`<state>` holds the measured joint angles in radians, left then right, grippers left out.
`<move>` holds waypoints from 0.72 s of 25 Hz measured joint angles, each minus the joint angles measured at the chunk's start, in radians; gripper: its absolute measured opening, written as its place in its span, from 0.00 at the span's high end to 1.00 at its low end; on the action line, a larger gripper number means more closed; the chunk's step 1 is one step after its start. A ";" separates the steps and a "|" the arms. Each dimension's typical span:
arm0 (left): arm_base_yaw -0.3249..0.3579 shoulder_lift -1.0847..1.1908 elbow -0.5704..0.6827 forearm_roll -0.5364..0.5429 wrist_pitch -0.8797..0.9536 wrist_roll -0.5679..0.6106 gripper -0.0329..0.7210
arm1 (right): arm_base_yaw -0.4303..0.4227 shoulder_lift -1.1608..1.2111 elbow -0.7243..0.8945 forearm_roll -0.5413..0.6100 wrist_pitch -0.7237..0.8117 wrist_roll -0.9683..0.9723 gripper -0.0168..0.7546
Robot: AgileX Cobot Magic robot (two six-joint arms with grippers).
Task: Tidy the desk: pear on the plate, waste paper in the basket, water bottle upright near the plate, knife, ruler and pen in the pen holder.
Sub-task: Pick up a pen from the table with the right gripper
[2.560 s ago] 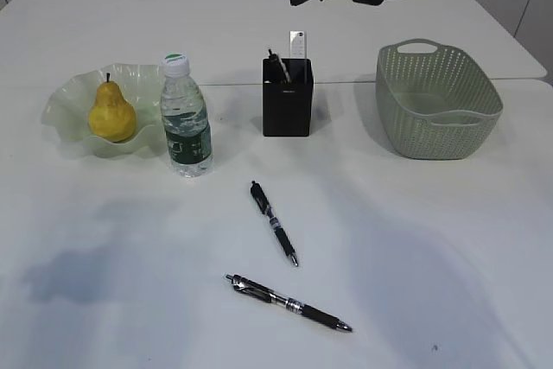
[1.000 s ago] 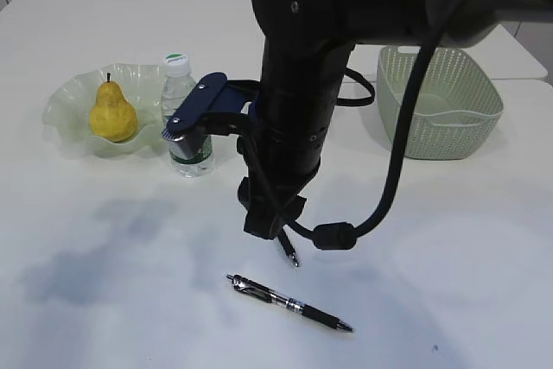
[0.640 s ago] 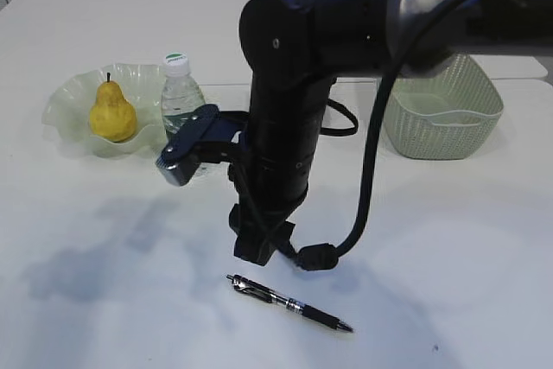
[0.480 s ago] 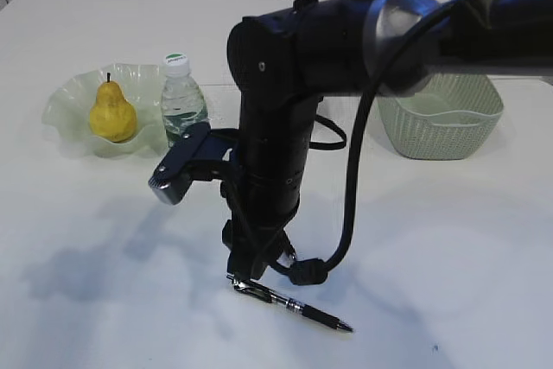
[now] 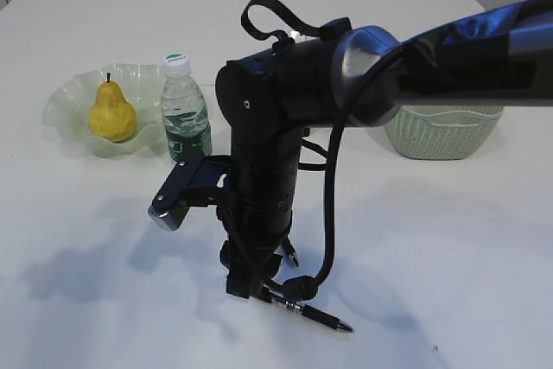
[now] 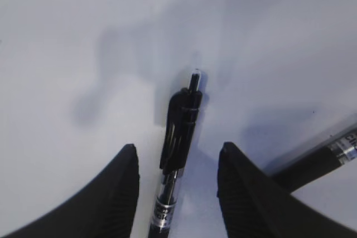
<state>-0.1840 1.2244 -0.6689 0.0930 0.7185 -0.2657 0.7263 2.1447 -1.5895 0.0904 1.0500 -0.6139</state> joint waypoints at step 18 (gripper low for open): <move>0.000 0.000 0.000 0.000 0.000 0.000 0.33 | 0.002 0.051 0.000 -0.009 -0.031 0.001 0.53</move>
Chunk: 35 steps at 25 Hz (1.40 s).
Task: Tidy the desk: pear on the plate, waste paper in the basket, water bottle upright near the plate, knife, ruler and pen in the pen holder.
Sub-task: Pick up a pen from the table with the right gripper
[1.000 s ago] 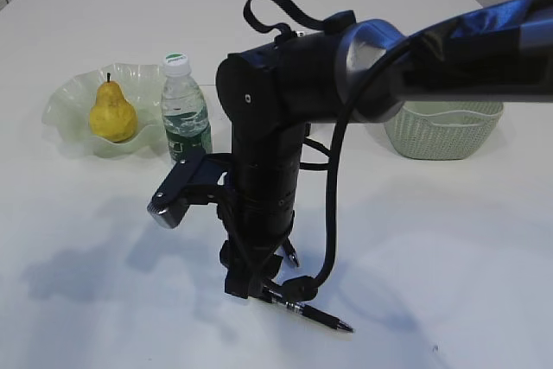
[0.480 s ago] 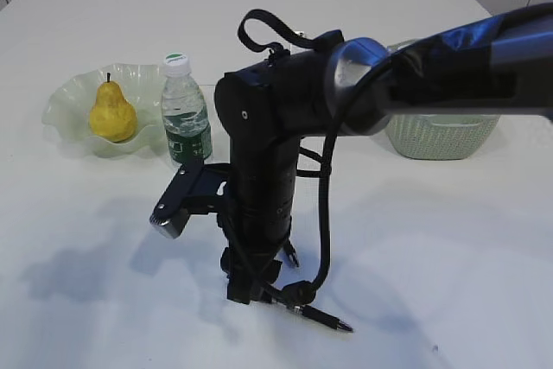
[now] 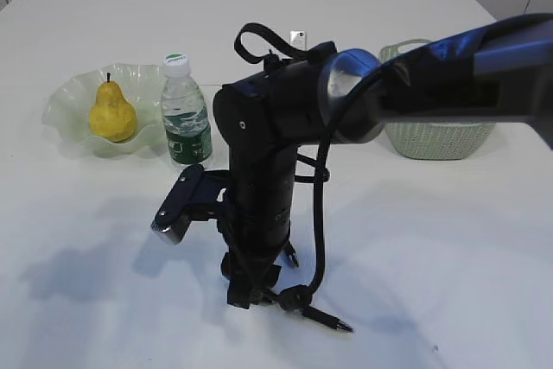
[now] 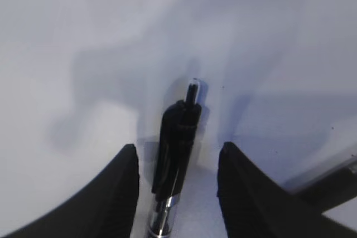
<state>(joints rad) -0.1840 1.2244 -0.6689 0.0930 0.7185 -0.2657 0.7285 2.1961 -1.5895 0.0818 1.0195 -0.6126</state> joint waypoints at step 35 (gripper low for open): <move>0.000 0.000 0.000 -0.002 -0.004 0.000 0.33 | 0.000 0.021 -0.002 -0.009 0.028 0.073 0.86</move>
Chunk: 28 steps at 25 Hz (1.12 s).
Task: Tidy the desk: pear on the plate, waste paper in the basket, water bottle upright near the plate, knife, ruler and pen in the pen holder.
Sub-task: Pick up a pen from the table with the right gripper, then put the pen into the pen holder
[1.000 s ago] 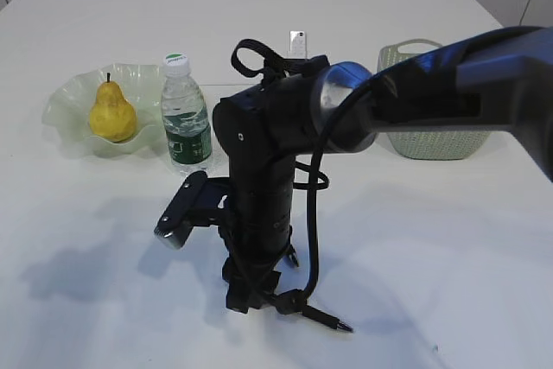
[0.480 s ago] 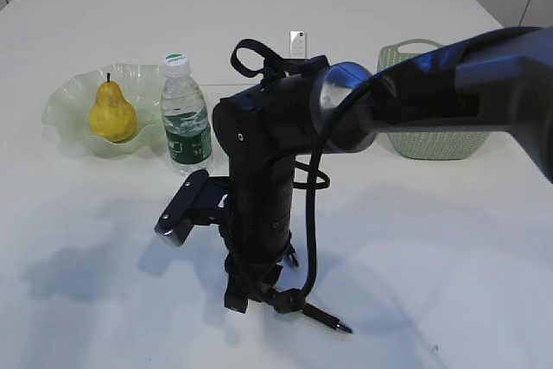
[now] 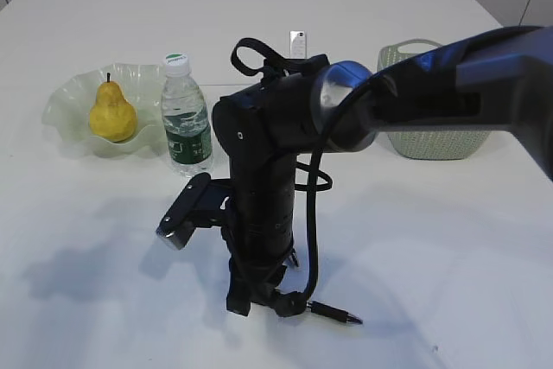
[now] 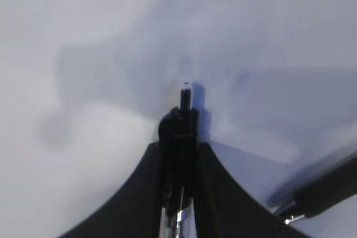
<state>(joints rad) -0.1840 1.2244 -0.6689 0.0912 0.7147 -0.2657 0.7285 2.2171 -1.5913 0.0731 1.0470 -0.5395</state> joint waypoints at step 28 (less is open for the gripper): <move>0.000 0.000 0.000 -0.004 0.053 0.002 0.34 | -0.337 -0.274 -0.062 0.231 -0.557 -0.042 0.86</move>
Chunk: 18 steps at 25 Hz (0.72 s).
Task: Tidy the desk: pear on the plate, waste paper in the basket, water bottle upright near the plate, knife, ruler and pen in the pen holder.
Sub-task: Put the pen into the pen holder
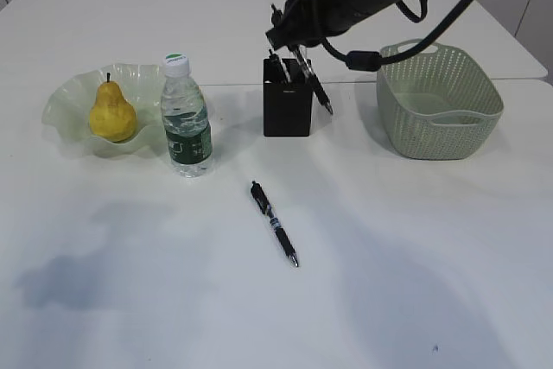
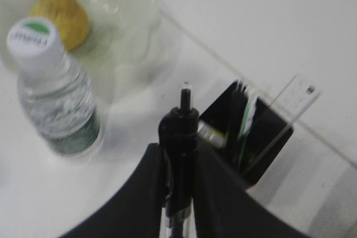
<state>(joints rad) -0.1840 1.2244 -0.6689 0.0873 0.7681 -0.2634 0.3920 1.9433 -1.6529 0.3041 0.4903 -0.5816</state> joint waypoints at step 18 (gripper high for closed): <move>0.000 0.000 0.000 -0.016 0.000 0.000 0.34 | -0.025 0.208 -0.038 0.090 -0.587 0.107 0.86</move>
<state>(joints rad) -0.1840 1.2244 -0.6689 0.0708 0.7684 -0.2634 0.3667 2.1511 -1.6904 0.3936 -0.0969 -0.4749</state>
